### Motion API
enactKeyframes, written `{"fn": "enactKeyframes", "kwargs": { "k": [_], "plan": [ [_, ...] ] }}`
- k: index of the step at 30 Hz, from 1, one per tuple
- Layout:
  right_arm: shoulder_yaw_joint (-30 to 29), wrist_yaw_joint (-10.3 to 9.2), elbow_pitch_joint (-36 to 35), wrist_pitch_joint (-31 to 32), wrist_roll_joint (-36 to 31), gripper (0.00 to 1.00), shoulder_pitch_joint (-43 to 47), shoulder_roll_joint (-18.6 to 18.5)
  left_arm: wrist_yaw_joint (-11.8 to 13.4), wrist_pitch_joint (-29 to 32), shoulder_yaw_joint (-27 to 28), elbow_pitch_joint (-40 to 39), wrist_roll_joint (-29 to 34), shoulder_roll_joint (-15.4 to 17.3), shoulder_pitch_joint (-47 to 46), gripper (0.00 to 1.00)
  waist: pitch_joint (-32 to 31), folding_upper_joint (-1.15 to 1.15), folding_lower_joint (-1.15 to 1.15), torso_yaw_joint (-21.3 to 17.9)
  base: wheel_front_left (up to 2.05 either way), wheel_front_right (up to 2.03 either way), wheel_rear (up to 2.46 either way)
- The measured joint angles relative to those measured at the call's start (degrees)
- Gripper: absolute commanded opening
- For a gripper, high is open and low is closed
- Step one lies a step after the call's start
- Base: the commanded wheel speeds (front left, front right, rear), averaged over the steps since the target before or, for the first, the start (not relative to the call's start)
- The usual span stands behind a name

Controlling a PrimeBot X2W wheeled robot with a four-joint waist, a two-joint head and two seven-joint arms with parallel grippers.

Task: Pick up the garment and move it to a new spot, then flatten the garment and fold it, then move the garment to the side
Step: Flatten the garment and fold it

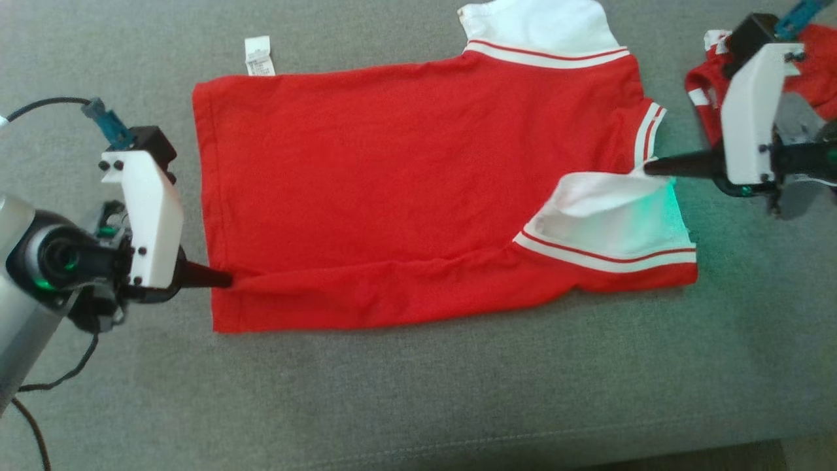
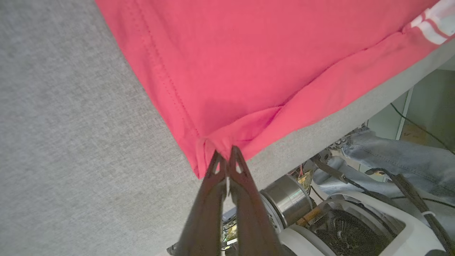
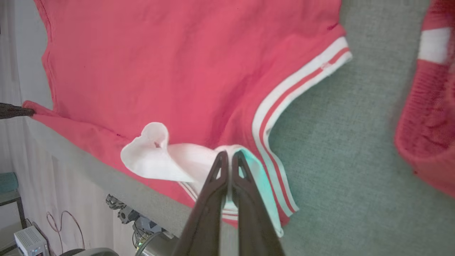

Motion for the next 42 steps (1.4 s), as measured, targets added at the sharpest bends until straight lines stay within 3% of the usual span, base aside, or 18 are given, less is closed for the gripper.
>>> {"fn": "enactKeyframes", "kwargs": {
  "k": [6, 7, 8, 9, 15, 18, 22, 28, 31, 33, 37, 42],
  "plan": [
    [-0.52, 0.00, 4.12, -2.54, -1.52, 0.00, -0.60, 3.09, -0.04, -1.64, 0.31, 3.67, 0.00, -1.80, -0.46, 0.00, 0.97, 0.00, 0.00, 0.01, 0.00, 0.00, 0.00],
    [-0.80, 0.00, 4.72, -3.67, -1.89, 0.46, -0.74, 3.46, -0.05, -2.20, 0.33, 4.21, 0.13, -2.16, -0.66, 0.33, 0.92, 0.00, 0.00, 0.02, 0.00, 0.00, 0.00],
    [-1.19, 0.00, 5.21, -5.22, -2.21, 1.00, -0.88, 3.91, -0.05, -3.01, 0.47, 4.70, 0.41, -2.52, -0.80, 0.96, 0.79, 0.00, 0.00, 0.04, 0.00, 0.00, 0.00],
    [-1.51, 0.00, 5.27, -6.81, -2.50, 1.00, -0.92, 4.24, -0.12, -3.64, 0.63, 5.13, 0.68, -2.78, -0.81, 1.00, 0.59, 0.00, 0.00, 0.05, 0.00, 0.00, 0.00],
    [-3.31, 0.00, 3.52, -17.15, -3.41, 1.00, -0.57, 6.03, -2.90, -10.40, 1.67, 6.25, 3.75, -3.02, -0.78, 1.00, -1.71, 0.00, -0.01, -0.02, 0.00, 0.00, 0.00],
    [-4.68, 0.00, -0.41, -26.07, -5.08, 1.00, 1.20, 5.88, -5.00, -19.12, 2.15, 5.30, 8.38, -2.75, -0.68, 1.00, -3.23, 0.00, -0.01, -0.16, 0.00, 0.00, 0.00],
    [-6.76, 0.00, -3.49, -43.36, -10.35, 1.00, 5.17, 5.23, -4.34, -33.19, 4.60, 4.15, 14.13, -2.48, 0.74, 1.00, -5.45, 0.00, -0.01, -0.23, 0.00, 0.00, 0.00],
    [-10.47, 0.00, -1.07, -65.04, -17.59, 1.00, 14.38, 5.01, 4.02, -55.87, 6.38, 0.30, 24.51, -3.12, 10.22, 1.00, -9.19, 0.00, -0.01, 0.10, 0.00, 0.00, 0.00],
    [-12.89, 0.00, 2.67, -68.96, -21.72, 1.00, 19.58, 5.89, 8.75, -65.36, 7.59, -3.08, 27.63, -4.42, 15.23, 1.00, -10.96, 0.00, -0.01, 0.44, 0.00, 0.00, 0.00],
    [-16.83, 0.00, 4.43, -69.96, -26.32, 1.00, 24.21, 8.20, 13.88, -73.02, 9.27, -6.15, 29.41, -5.14, 21.29, 1.00, -12.09, 0.00, -0.01, 0.56, 0.00, 0.00, 0.00],
    [-24.12, 0.00, 6.04, -69.98, -30.54, 1.00, 32.20, 12.93, 18.48, -76.44, 9.27, -7.76, 28.63, -7.90, 33.25, 1.00, -12.25, 0.00, -0.01, 0.49, 0.00, 0.00, 0.00],
    [-25.75, 0.00, 9.83, -66.01, -31.73, 1.00, 38.61, 15.04, 18.96, -73.88, 6.31, -7.55, 28.46, -8.92, 36.68, 1.00, -11.47, 0.00, -0.01, 0.92, 0.00, 0.00, 0.00]
  ]
}}
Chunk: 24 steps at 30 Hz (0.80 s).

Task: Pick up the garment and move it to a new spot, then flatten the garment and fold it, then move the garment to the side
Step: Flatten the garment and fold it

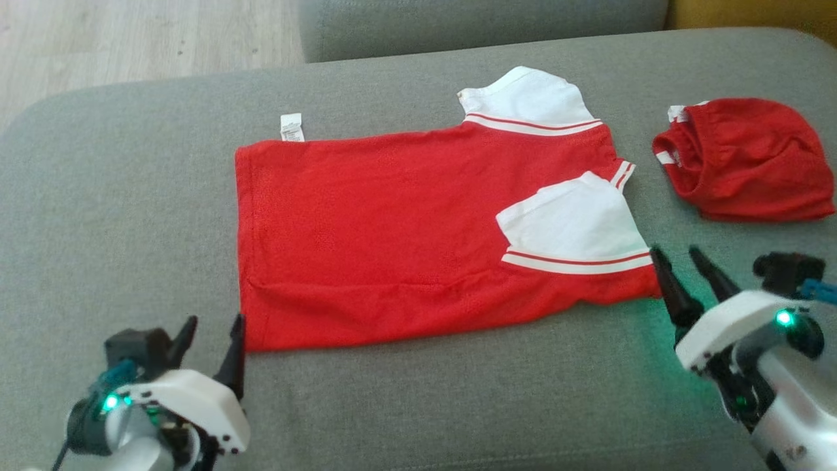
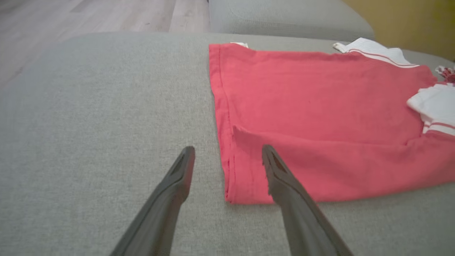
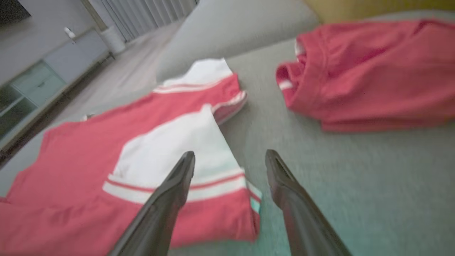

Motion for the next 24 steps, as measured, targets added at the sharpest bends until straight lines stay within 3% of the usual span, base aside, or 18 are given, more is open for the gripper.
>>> {"fn": "enactKeyframes", "kwargs": {
  "k": [5, 14, 20, 21, 22, 23, 24],
  "plan": [
    [-2.04, 0.00, 1.81, 5.37, -0.82, 1.00, 0.06, 1.41, -0.43, 5.37, -3.01, 1.96, 0.02, -0.54, -2.18, 1.00, 1.10, 0.00, 0.00, 0.28, 0.00, 0.00, 0.00],
    [-4.67, 0.00, 5.77, 13.65, -1.70, 1.00, -2.21, 4.66, -3.94, 9.71, -5.17, 8.16, -0.65, -3.54, -6.87, 1.00, 3.12, 0.00, 0.00, -0.05, 0.00, 0.00, 0.00],
    [-5.15, 0.00, 5.27, 17.14, -2.08, 1.00, -3.08, 5.15, -3.53, 10.67, -5.04, 12.00, -1.63, -4.54, -7.26, 1.00, 3.62, 0.00, 0.00, -0.32, 0.00, 0.00, 0.00],
    [-5.15, 0.00, 4.82, 17.68, -2.07, 0.92, -3.08, 5.14, -3.61, 10.90, -5.00, 12.29, -1.90, -4.64, -7.44, 1.00, 3.70, 0.00, 0.00, -0.34, 0.00, 0.00, 0.00],
    [-5.14, 0.00, 4.27, 18.33, -2.05, 0.53, -3.06, 5.14, -3.92, 10.98, -4.98, 12.45, -2.27, -4.79, -7.70, 0.98, 3.80, 0.00, 0.00, -0.34, 0.00, 0.00, 0.00],
    [-5.10, 0.00, 3.69, 18.91, -2.00, 0.29, -3.03, 5.14, -3.96, 11.27, -5.01, 12.61, -2.52, -4.87, -8.10, 0.80, 3.88, 0.00, 0.00, -0.31, 0.00, 0.00, 0.00],
    [-5.00, 0.00, 3.14, 19.28, -2.01, 0.00, -2.98, 5.13, -4.19, 11.41, -5.00, 12.68, -2.59, -4.88, -8.39, 0.42, 3.96, 0.00, 0.00, -0.28, 0.00, 0.00, 0.00]
  ]
}}
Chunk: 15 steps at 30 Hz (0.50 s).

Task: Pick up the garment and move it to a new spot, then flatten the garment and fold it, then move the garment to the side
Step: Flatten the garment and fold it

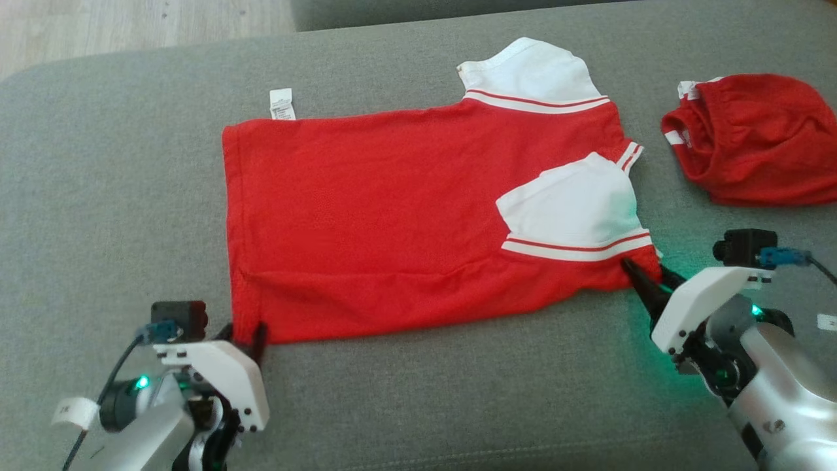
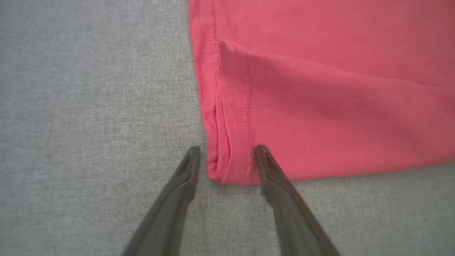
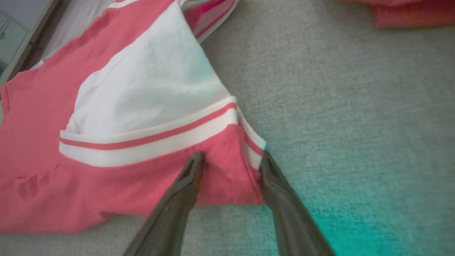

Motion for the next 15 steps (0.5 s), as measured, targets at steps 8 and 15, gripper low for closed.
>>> {"fn": "enactKeyframes", "kwargs": {
  "k": [8, 15],
  "plan": [
    [0.04, 0.00, -2.53, 0.58, -0.03, 0.00, 1.71, -0.15, -1.69, 0.00, -0.05, 1.31, -0.42, -0.44, -0.67, 0.00, -1.33, 0.00, 0.01, 0.59, 0.00, 0.00, 0.00],
    [-1.47, 0.00, -7.16, 6.20, 0.15, 0.00, 2.87, -4.83, -0.11, 2.80, -0.15, -5.68, -0.60, 3.37, 1.64, 0.00, -4.18, 0.00, 0.00, 1.06, 0.00, 0.00, 0.00]
  ]
}}
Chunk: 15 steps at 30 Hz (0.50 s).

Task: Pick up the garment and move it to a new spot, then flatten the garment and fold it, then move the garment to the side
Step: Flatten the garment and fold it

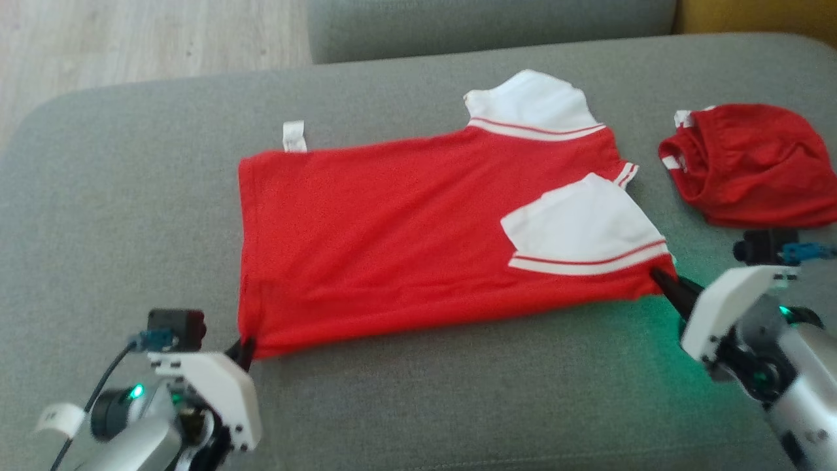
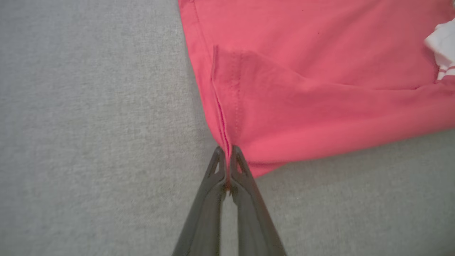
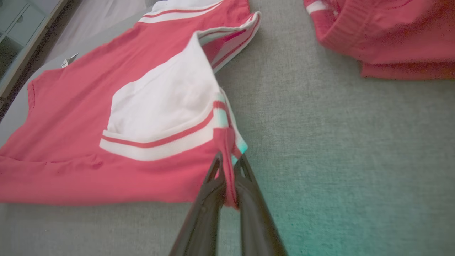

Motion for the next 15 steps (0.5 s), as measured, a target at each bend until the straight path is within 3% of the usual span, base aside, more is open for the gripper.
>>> {"fn": "enactKeyframes", "kwargs": {
  "k": [7, 14, 15],
  "plan": [
    [-1.32, 0.00, -7.24, 11.00, 2.08, 0.00, 7.13, -4.39, 3.05, 6.57, -1.64, -8.77, -1.30, 6.13, 5.71, 0.00, -2.02, 0.00, 0.00, -0.12, 0.00, 0.00, 0.00],
    [-6.54, 0.00, -11.94, 17.94, 2.00, 0.00, 13.84, -4.27, 4.48, 9.15, -1.88, -12.92, -3.30, 8.15, 8.47, 0.00, -1.67, 0.00, 0.00, -0.59, 0.00, 0.00, 0.00],
    [-7.76, 0.00, -12.03, 18.12, 1.43, 0.19, 14.20, -3.96, 4.48, 9.38, -1.92, -13.08, -3.60, 8.15, 8.47, 0.00, -1.53, 0.00, 0.00, -0.67, 0.00, 0.00, 0.00]
  ]
}}
